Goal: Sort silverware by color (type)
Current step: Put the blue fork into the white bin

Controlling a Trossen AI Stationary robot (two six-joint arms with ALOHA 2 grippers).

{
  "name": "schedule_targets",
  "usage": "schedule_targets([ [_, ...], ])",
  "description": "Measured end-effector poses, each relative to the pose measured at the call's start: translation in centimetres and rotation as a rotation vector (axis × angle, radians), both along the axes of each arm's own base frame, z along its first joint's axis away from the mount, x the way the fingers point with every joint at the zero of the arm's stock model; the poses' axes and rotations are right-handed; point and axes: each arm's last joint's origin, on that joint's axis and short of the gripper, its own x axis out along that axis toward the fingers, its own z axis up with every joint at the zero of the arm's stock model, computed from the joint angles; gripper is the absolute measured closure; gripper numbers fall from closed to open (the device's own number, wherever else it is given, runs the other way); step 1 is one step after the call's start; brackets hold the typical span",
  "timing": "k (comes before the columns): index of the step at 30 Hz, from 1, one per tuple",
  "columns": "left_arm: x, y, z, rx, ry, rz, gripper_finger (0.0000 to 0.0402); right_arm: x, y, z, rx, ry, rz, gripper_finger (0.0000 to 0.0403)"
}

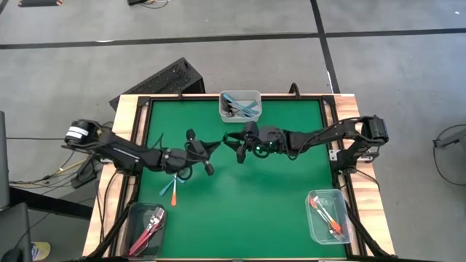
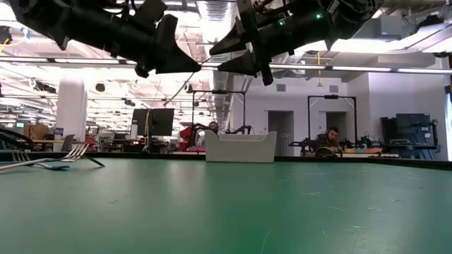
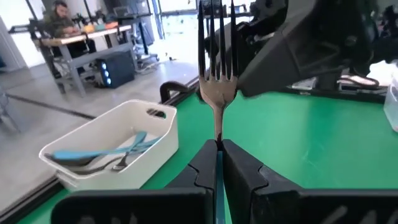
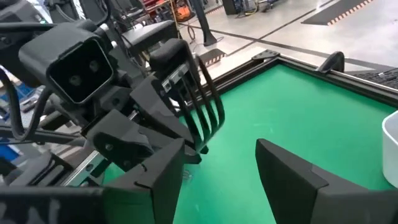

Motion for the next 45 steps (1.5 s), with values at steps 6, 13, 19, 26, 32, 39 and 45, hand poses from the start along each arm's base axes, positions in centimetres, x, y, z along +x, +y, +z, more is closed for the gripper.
schedule_targets([
  [6, 0.7, -0.3, -0.7, 0.026, -0.003, -0.013, 0.0401, 0.0, 0.0, 0.0, -0.015, 0.006, 0.002, 0.0205],
  [13, 0.7, -0.5, -0.7, 0.021, -0.009, -0.028, 0.0401, 0.0, -0.1, 0.0, -0.06, 0.021, 0.008, 0.0298],
  [19, 0.7, -0.5, -0.9, -0.007, -0.011, -0.036, 0.0377, 0.0, -0.3, 0.0, -0.19, 0.057, 0.017, 0.0386],
  [26, 0.1, -0.2, -2.6, -0.083, 0.104, 0.07, 0.0327, -1.2, -5.4, 0.0, -0.408, 0.247, -0.282, 0.0389],
  [32, -0.3, -0.4, -3.8, -0.208, 0.177, 0.03, 0.0305, -1.3, -10.2, 1.5, -0.54, 0.523, -0.283, 0.039],
  [39, -0.3, -0.4, -3.8, -0.236, 0.159, 0.036, 0.0304, -1.3, -12.8, 5.1, -0.643, 0.613, -0.24, 0.039],
  [45, -0.4, -0.4, -3.8, -0.256, 0.153, 0.046, 0.0304, -3.2, -15.7, 5.3, -0.576, 0.748, -0.222, 0.039],
])
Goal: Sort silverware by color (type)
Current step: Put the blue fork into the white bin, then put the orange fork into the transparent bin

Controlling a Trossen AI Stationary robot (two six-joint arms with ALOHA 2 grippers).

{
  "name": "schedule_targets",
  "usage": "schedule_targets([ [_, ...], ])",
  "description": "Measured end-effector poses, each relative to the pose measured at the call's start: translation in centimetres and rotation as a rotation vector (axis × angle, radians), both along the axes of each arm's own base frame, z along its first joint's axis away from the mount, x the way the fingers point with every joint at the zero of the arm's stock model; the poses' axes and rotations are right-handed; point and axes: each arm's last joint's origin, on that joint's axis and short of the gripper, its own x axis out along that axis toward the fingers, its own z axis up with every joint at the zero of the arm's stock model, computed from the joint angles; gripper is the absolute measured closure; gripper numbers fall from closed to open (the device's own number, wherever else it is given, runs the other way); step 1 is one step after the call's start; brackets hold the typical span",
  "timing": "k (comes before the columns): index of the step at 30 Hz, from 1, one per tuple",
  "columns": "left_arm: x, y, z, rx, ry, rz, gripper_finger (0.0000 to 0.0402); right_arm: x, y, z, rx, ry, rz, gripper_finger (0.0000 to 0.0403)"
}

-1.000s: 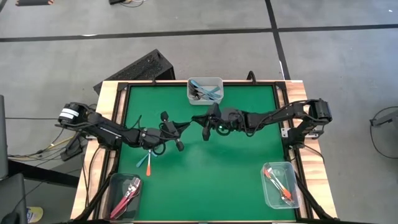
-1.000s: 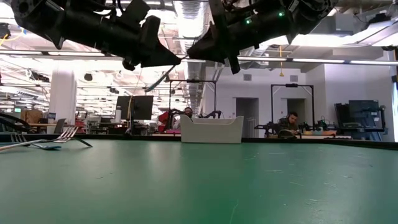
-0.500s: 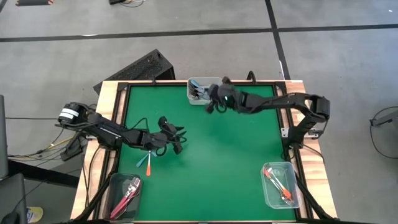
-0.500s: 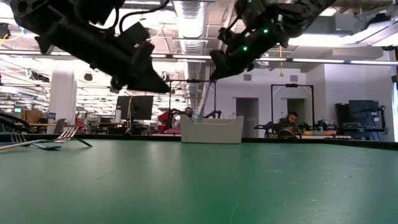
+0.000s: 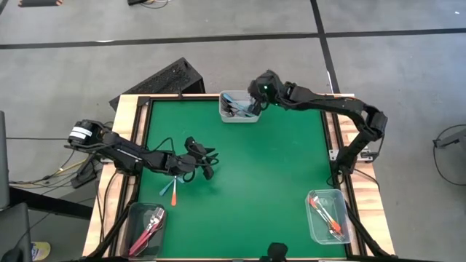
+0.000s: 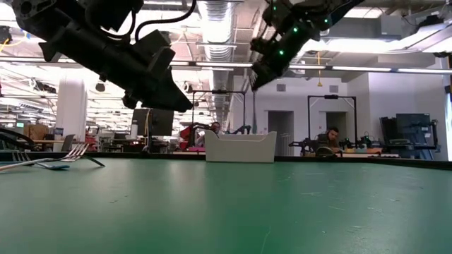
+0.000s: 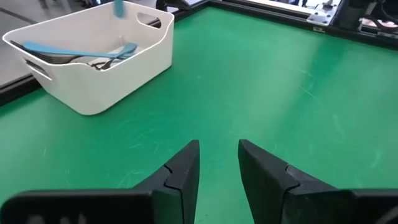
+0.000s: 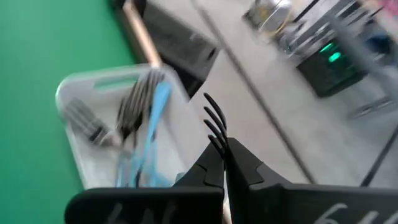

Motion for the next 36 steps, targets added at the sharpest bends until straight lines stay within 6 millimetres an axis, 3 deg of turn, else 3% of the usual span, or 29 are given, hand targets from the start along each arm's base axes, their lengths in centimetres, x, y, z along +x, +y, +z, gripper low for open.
schedule_targets([
  [7, 0.0, 0.1, 0.1, 0.008, -0.012, 0.032, 0.0304, 0.0, -1.0, -2.5, 0.105, 0.087, 0.014, 0.039],
  [12, 0.0, 0.1, 0.1, -0.004, -0.017, 0.029, 0.0304, 1.8, -2.0, -5.6, 0.099, 0.192, 0.016, 0.0387],
  [18, 0.0, 0.0, 0.0, -0.035, -0.032, 0.042, 0.0303, 4.0, -3.1, -6.8, 0.126, 0.212, 0.015, 0.0326],
  [22, -0.1, -0.2, 0.0, -0.043, -0.037, 0.037, 0.0303, 5.3, -3.2, -5.3, 0.13, 0.162, 0.059, 0.0246],
  [27, -0.5, -0.9, -0.3, -0.052, -0.016, 0.059, 0.0303, 5.2, -2.6, -4.4, 0.154, 0.168, -0.04, 0.0164],
  [31, -1.7, -1.4, -0.7, -0.104, 0.055, 0.105, 0.0303, 4.2, -1.6, -3.5, 0.211, 0.133, -0.048, 0.0151],
  [36, -4.2, -2.1, -0.5, -0.26, 0.118, 0.163, 0.0303, 3.0, 0.7, -5.2, 0.367, 0.085, 0.061, 0.0156],
])
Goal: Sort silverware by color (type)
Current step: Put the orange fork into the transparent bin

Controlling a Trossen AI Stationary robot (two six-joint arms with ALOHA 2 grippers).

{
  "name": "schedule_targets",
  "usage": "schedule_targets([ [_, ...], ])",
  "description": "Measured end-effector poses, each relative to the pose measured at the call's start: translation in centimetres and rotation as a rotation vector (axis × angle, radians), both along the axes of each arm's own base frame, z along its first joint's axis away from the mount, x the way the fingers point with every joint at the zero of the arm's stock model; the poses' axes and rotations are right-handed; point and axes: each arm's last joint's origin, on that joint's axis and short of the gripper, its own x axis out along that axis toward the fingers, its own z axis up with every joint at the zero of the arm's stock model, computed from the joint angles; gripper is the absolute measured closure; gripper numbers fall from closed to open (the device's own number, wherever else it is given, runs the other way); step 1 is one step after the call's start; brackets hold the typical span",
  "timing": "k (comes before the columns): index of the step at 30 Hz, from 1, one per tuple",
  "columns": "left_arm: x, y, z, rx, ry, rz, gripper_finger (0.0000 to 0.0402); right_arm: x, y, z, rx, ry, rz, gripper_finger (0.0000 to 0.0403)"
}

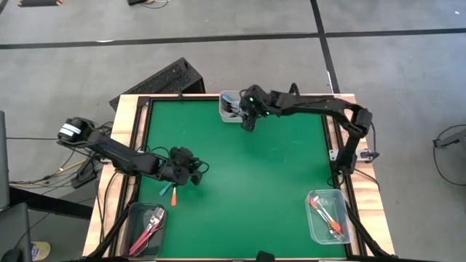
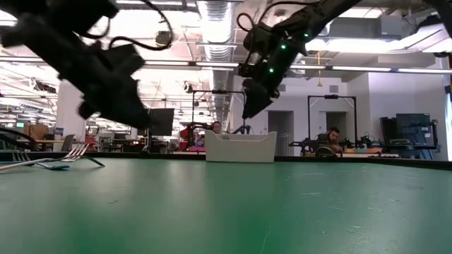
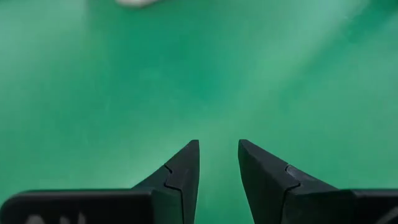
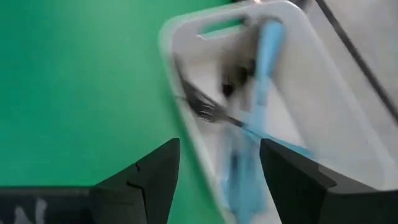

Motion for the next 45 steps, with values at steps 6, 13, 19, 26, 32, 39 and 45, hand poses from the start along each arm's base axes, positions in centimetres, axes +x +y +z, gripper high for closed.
schedule_targets([
  [6, -2.9, -0.3, 1.5, -0.161, 0.026, 0.076, 0.0303, -1.2, 3.4, -1.4, 0.066, -0.145, 0.069, 0.0167],
  [13, -5.5, 0.4, 3.0, -0.242, 0.185, 0.194, 0.0303, -1.0, 7.5, -2.6, 0.126, -0.209, 0.14, 0.0169],
  [19, -5.6, 0.1, 2.3, -0.246, 0.284, 0.174, 0.0288, -0.2, 10.5, -3.8, 0.174, -0.179, 0.191, 0.0169],
  [26, -5.3, 0.2, 0.1, -0.215, 0.363, 0.276, 0.0217, 0.6, 12.9, -3.6, 0.173, -0.218, 0.258, 0.0169],
  [32, -5.7, 0.4, -2.7, -0.237, 0.456, 0.414, 0.0161, 0.7, 14.0, -3.6, 0.187, -0.215, 0.273, 0.0169],
  [39, -4.2, -0.1, -2.3, -0.193, 0.414, 0.333, 0.0195, 0.7, 14.6, -3.7, 0.19, -0.207, 0.289, 0.0169],
  [45, -3.7, -0.1, -2.2, -0.194, 0.425, 0.287, 0.0286, 0.7, 14.6, -3.7, 0.201, -0.21, 0.277, 0.017],
])
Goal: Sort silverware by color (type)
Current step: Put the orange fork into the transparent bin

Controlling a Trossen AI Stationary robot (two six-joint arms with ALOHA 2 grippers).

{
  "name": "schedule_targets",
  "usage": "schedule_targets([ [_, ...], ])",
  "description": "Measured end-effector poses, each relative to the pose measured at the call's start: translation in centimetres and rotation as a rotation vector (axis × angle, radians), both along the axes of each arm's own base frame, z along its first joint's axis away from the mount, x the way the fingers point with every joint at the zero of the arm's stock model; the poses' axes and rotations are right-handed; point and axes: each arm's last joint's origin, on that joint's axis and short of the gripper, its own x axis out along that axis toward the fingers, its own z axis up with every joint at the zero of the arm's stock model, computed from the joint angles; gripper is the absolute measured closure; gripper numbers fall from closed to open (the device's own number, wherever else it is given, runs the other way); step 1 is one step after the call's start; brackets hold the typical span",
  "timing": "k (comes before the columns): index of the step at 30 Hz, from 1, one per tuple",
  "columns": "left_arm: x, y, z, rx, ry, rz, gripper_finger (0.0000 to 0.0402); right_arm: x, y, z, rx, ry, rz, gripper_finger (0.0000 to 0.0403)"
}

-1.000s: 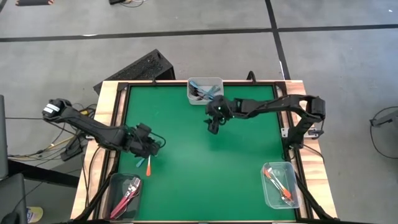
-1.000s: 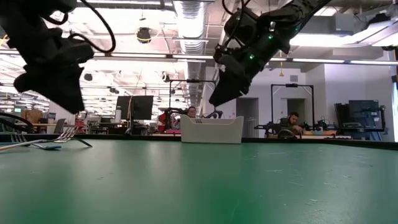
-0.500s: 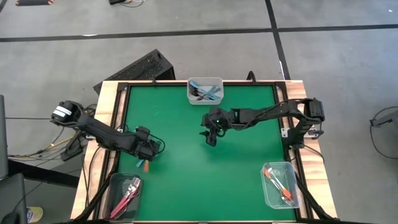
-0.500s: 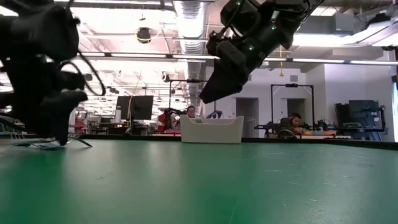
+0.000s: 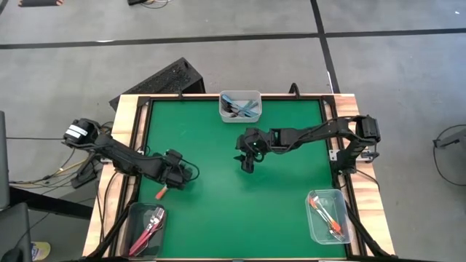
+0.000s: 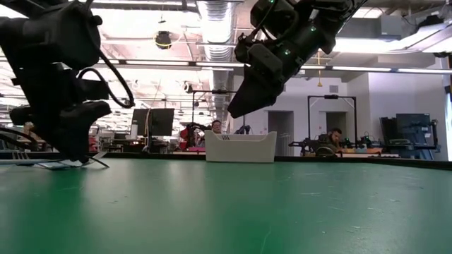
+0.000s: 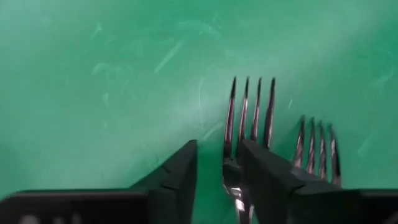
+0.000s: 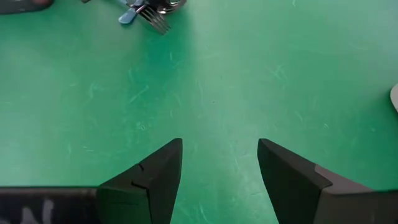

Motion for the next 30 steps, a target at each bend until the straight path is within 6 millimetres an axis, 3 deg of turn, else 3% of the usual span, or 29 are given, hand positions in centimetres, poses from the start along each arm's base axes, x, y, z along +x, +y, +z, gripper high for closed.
schedule_targets([
  [6, 0.1, -0.1, 0.0, -0.009, 0.005, -0.028, 0.0361, 0.0, 0.2, 0.0, 0.003, -0.001, 0.0, 0.017],
  [10, 0.4, -0.2, 0.6, -0.024, 0.038, -0.05, 0.0377, 0.0, 0.2, 0.0, 0.003, 0.0, 0.001, 0.017],
  [18, 1.3, -0.9, 2.8, -0.071, 0.116, -0.147, 0.0298, 0.0, 0.1, 0.0, 0.003, -0.001, -0.002, 0.0169],
  [24, 0.2, -0.9, 1.5, -0.108, 0.174, -0.125, 0.0226, 0.0, 0.5, 0.0, 0.003, -0.001, 0.007, 0.0169],
  [30, -0.6, -0.8, 0.5, -0.178, 0.196, -0.098, 0.0212, 0.0, 0.7, 0.0, 0.003, 0.001, 0.013, 0.0169],
])
